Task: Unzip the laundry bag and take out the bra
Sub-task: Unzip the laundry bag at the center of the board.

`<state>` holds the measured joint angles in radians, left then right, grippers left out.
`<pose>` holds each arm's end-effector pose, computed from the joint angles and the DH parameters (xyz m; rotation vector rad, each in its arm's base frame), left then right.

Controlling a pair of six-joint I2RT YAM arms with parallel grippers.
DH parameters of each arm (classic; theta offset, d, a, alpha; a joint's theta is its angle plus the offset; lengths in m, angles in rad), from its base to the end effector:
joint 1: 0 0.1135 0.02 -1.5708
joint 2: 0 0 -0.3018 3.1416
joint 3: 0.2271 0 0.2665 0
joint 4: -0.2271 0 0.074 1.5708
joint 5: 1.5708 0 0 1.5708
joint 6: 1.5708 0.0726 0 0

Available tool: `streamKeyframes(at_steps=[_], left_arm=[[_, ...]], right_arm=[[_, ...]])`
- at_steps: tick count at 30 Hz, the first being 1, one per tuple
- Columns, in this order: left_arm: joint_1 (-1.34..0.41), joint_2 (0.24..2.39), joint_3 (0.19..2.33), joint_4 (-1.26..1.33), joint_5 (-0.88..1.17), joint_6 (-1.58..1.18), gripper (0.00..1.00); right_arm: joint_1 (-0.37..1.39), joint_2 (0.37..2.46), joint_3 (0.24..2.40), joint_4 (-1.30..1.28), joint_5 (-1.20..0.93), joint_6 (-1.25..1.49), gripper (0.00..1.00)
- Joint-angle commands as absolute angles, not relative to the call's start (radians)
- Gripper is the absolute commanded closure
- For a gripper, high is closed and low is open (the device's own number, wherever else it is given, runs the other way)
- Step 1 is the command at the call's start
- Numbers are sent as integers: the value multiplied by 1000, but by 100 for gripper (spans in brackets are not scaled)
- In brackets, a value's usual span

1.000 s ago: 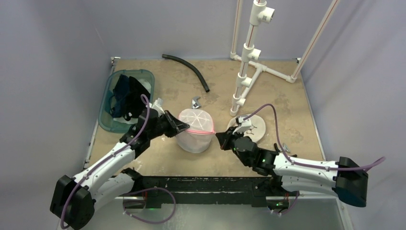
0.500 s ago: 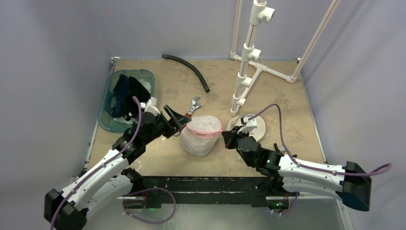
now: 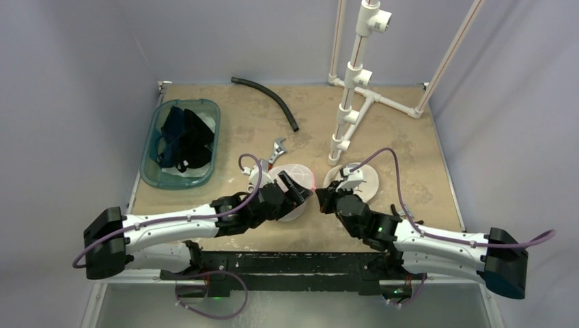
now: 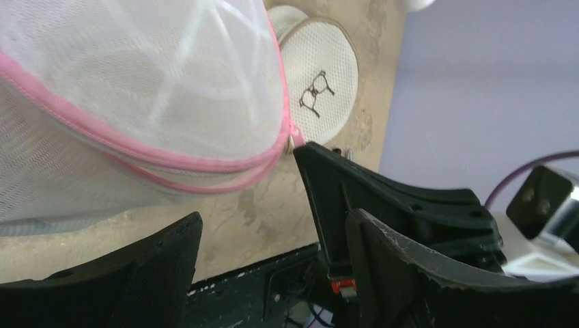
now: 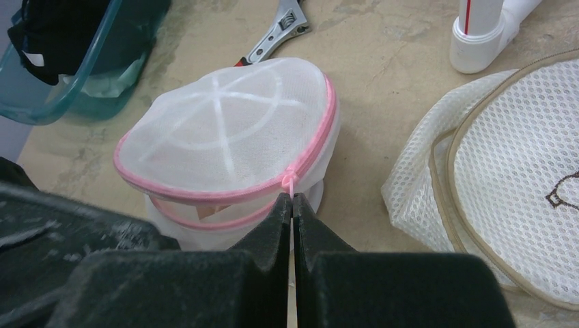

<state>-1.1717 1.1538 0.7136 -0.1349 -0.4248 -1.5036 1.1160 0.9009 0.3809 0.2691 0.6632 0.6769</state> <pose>0.1348 -0.2425 0.2568 -0.6440 2.2176 -1.0986 0.1345 0.1734 0.2406 0.0756 1.8187 0.6879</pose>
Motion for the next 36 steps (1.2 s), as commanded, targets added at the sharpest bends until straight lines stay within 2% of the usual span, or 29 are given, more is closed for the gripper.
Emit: streamKeyframes(at_steps=[1,7,11,16,21,23,31,36], left_arm=[[-1175,1196,758,-74,-568,-1593,24],[-1163,1286,767,-28,-587,-1605,28],[-1130,1342,786,-15,-556,-1593,36],[-1107,1343,783,25,-556,-1571,61],[-1070,1286,753,18,-552,-1539,100],[-1046,1252,740,31,-533,-1495,100],[-826,1093,645,120,-157,-1300,100],[-766,1013,609,101,-7,-1242,100]], right_arm=[[1114,866,399,268,677,664,100],[1115,828,394,252,668,660,100],[1114,814,384,255,654,661,100],[1114,793,367,253,640,654,100],[1115,756,349,266,618,635,100],[1115,744,344,281,600,621,100],[1115,784,337,302,580,619,100],[1114,843,336,337,590,644,100]])
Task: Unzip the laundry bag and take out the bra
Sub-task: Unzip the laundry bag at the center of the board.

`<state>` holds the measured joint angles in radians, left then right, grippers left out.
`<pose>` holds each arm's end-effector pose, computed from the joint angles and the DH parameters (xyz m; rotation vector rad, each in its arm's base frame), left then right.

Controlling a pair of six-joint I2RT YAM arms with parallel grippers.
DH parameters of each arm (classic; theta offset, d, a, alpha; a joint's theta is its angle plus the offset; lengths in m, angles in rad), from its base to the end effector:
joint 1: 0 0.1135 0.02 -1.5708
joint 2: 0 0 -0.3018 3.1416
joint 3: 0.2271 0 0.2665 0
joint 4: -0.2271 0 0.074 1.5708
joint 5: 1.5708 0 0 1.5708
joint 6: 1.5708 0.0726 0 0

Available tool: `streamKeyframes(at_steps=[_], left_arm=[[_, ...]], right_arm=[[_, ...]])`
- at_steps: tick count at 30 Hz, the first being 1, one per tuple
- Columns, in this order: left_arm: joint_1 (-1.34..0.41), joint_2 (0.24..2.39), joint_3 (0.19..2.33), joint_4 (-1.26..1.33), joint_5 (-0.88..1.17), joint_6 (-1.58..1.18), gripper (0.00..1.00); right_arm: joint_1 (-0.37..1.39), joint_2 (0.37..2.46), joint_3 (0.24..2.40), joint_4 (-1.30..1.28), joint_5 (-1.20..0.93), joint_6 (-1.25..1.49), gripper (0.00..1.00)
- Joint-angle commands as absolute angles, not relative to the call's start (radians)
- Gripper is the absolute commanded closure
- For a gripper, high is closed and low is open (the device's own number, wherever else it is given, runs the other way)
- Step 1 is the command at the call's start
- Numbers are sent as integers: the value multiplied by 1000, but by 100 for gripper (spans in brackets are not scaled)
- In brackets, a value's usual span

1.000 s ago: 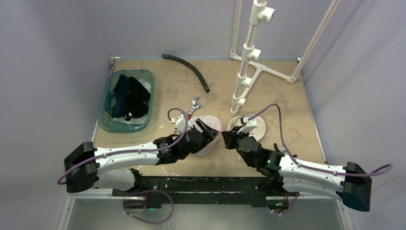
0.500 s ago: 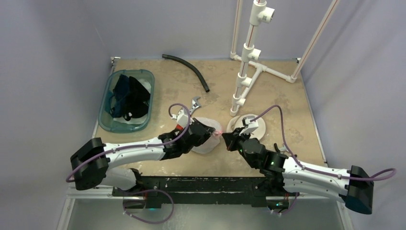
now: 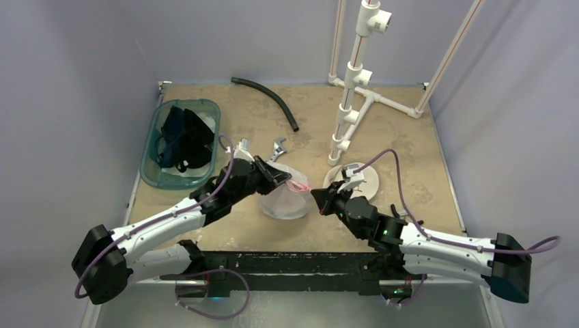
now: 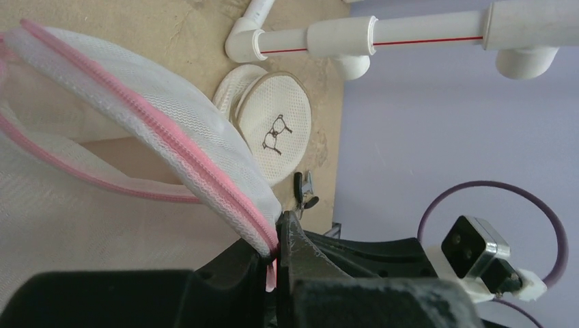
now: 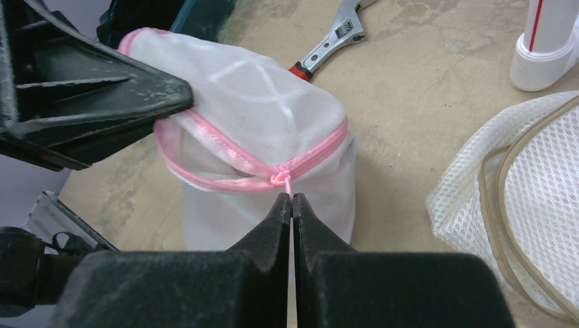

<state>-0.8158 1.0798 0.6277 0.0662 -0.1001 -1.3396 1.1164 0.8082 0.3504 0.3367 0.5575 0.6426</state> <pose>0.1923 -0.1938 0.2651 -0.6409 2.1046 -1.2515 0.1247 0.1678 0.2544 0.0198 1.7462 0.8462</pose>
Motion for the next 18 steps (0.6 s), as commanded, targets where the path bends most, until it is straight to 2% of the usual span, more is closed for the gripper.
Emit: streamKeyframes(at_steps=[1,8,18], left_arm=[[-760,994,606,92,18,-1228,100],[-683,832,627,-80,108,-1138,100],[-641,745,700,-288,109,-1011,100]], right_arm=[[1114,855,338,347,600,643,100],[1112,948,359,410,638,631,100],[1112,1037,417,423,729,672,100]])
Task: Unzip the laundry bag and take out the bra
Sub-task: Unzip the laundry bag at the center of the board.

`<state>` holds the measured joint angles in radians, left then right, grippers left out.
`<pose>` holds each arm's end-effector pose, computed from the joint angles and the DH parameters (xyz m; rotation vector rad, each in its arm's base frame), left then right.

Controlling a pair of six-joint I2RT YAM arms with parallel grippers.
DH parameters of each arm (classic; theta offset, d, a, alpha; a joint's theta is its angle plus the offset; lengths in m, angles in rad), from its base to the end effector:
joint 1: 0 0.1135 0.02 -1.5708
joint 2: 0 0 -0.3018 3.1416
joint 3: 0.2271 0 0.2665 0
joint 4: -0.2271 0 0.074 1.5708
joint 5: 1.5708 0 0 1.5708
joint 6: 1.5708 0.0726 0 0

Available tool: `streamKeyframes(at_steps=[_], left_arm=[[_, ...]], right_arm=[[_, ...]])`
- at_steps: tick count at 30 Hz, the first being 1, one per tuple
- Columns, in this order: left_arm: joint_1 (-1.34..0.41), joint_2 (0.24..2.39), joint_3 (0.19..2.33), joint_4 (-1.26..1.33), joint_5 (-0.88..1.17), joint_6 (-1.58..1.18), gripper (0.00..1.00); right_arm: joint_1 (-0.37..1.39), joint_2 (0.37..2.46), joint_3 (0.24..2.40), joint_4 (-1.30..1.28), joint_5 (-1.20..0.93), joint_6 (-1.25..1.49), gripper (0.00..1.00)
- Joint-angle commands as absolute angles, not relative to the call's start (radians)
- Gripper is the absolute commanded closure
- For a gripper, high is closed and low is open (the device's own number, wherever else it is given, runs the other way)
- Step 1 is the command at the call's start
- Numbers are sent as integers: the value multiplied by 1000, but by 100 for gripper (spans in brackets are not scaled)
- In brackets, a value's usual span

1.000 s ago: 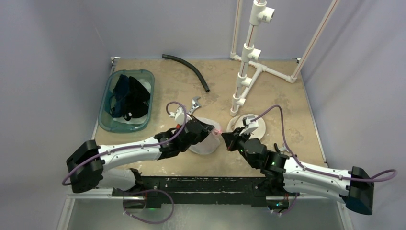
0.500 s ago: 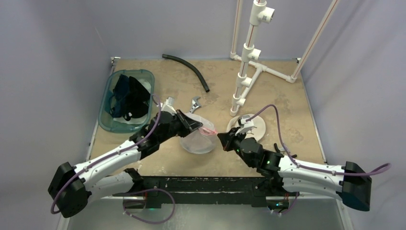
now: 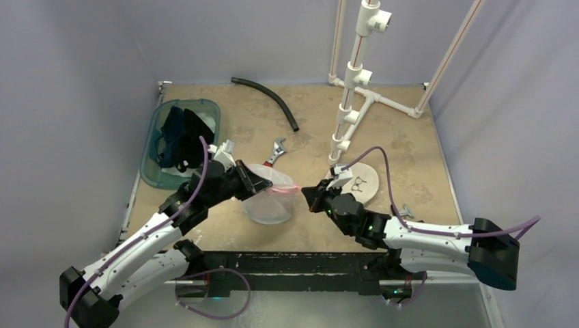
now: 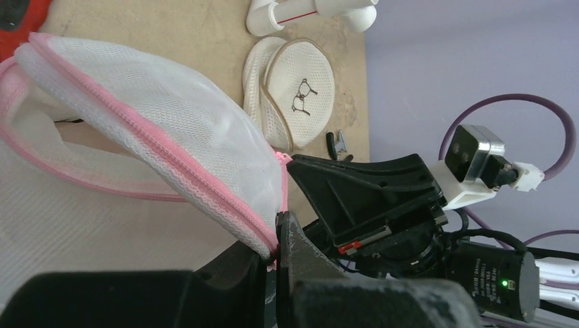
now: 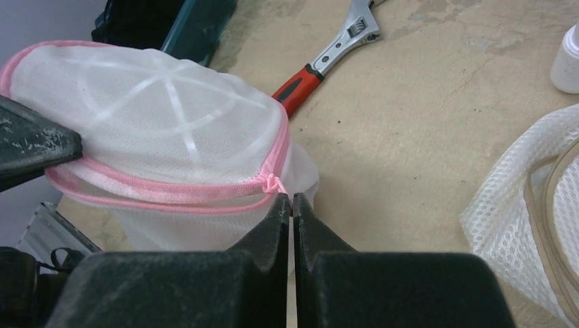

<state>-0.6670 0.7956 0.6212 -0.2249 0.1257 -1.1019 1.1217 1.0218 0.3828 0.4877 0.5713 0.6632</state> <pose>0.1589 -0.1367 0.2863 -0.3845 2.1656 -1.2154 0.1397 0.1994 0.2439 0.0317 1.7698 0.8318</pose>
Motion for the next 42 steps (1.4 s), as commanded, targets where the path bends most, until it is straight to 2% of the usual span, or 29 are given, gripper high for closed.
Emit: streamKeyframes(at_steps=[1,6,12,15,16,18,19,21,22,28,32,37,42], left_arm=[[-637,742,703,-300,100,-1002,100],[-632,830,691,-177,183,-986,100],[-632,1060,680,284,433,-1032,100],[-633,1158,701,399,506,-1017,100],[-634,1179,708,394,508,-996,93],[-631,1189,712,326,456,-958,52],[-631,1180,703,293,420,-949,39],[-630,1143,676,218,331,-953,23],[-630,1116,661,167,285,-961,20],[-651,865,585,-92,64,-1135,15],[-828,762,600,-191,-157,-1297,13],[-1114,959,680,-149,-394,-1440,12],[-1147,1199,796,-94,-436,-1494,13]], right_arm=[[1112,1029,420,421,754,670,100],[1113,850,387,344,803,664,100],[1115,660,394,150,844,670,100],[1115,608,398,92,851,675,100],[1114,600,395,83,849,681,100],[1114,602,388,77,840,687,100],[1114,608,383,77,833,695,100],[1114,630,374,87,817,705,100],[1115,640,369,97,807,706,100],[1114,713,360,180,760,689,100],[1116,744,364,227,745,672,100],[1116,762,366,248,740,664,100],[1117,749,368,238,742,659,100]])
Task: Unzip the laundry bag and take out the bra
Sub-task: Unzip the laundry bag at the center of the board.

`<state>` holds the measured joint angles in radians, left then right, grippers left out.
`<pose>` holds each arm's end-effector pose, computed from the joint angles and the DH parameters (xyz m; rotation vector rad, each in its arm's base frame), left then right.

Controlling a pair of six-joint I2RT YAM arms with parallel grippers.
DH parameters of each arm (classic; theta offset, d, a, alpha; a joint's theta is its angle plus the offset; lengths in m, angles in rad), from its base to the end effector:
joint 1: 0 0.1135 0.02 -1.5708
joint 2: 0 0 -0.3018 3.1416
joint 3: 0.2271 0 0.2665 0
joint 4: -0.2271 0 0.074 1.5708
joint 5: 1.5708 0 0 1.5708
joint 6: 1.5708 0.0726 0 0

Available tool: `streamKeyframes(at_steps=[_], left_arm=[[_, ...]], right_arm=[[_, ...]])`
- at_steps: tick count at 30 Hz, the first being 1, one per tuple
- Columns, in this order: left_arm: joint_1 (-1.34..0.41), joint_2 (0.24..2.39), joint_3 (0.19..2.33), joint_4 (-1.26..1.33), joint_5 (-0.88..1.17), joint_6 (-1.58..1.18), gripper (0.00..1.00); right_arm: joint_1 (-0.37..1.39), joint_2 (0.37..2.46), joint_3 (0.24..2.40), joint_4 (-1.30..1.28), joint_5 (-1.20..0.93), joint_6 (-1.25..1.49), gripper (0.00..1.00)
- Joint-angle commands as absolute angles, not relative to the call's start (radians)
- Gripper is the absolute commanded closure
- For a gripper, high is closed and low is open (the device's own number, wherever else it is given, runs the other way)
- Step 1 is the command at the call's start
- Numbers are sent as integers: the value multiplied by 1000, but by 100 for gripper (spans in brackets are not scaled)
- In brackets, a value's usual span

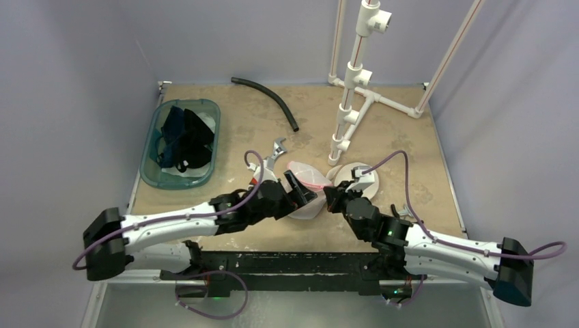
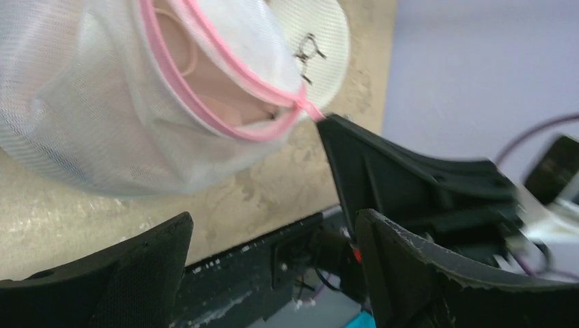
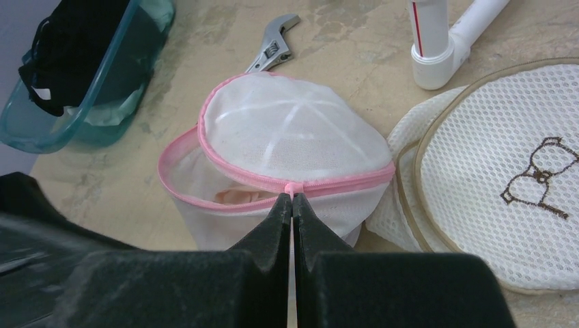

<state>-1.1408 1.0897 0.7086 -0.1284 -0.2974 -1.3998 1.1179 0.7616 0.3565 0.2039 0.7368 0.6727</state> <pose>0.1314 -0.2355 0.2702 -0.4971 2.2531 -1.1863 0.1266 0.1487 0.2490 0.1460 1.7600 0.6669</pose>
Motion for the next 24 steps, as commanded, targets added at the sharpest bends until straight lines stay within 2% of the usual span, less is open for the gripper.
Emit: streamKeyframes(at_steps=[1,10,20,24], left_arm=[[-1147,1217,803,-87,-451,-1503,14],[-1125,1310,831,35,-495,-1531,34],[-1094,1430,873,59,-429,-1532,36],[-1068,1463,867,71,-402,-1530,47]], right_arm=[[1115,743,368,232,741,658,100],[1116,719,348,225,717,660,100],[1116,709,336,239,700,654,100],[1115,702,335,249,691,639,100]])
